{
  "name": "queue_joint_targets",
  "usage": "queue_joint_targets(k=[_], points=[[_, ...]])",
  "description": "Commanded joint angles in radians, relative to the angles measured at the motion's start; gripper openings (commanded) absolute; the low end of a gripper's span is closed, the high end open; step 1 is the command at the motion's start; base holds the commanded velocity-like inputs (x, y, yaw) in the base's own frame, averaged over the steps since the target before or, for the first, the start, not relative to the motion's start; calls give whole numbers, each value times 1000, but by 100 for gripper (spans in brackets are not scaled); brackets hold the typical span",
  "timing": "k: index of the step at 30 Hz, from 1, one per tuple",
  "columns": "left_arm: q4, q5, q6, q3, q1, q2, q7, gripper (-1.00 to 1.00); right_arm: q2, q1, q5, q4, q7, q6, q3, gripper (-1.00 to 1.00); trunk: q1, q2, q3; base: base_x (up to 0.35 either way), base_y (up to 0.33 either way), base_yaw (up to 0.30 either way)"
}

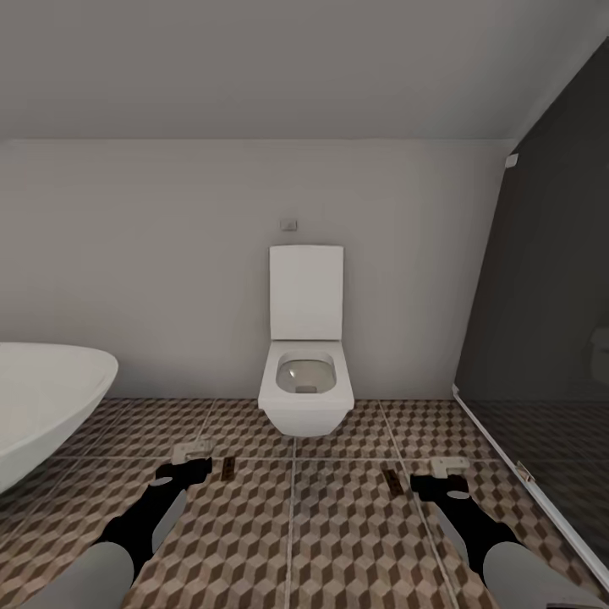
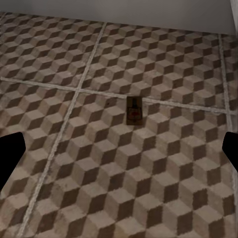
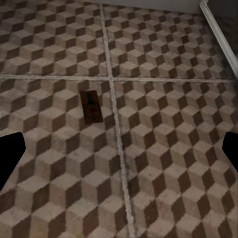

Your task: Take the four mousetraps from the cabinet in the bathroom and place them on the bathroom floor. Make sure all four end up on the same floor surface, and ensure that at least two of them are either under or directly next to the same bathroom sink.

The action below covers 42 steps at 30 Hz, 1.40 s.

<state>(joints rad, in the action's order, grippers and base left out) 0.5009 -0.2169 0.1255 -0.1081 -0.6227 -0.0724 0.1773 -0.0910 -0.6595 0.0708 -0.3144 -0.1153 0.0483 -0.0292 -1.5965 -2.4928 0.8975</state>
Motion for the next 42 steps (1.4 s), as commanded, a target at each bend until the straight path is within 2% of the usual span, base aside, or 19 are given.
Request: queue_joint_targets(k=[1, 42], points=[[2, -10, 5, -8, 0, -1, 8, 100, 0, 0, 7, -2, -1, 4, -3, 100, 4, 7, -2, 0, 0, 0], [2, -10, 5, -9, 0, -1, 7, 100, 0, 0, 7, -2, -1, -4, -3, 100, 161, 294, -131, 0, 0, 0]])
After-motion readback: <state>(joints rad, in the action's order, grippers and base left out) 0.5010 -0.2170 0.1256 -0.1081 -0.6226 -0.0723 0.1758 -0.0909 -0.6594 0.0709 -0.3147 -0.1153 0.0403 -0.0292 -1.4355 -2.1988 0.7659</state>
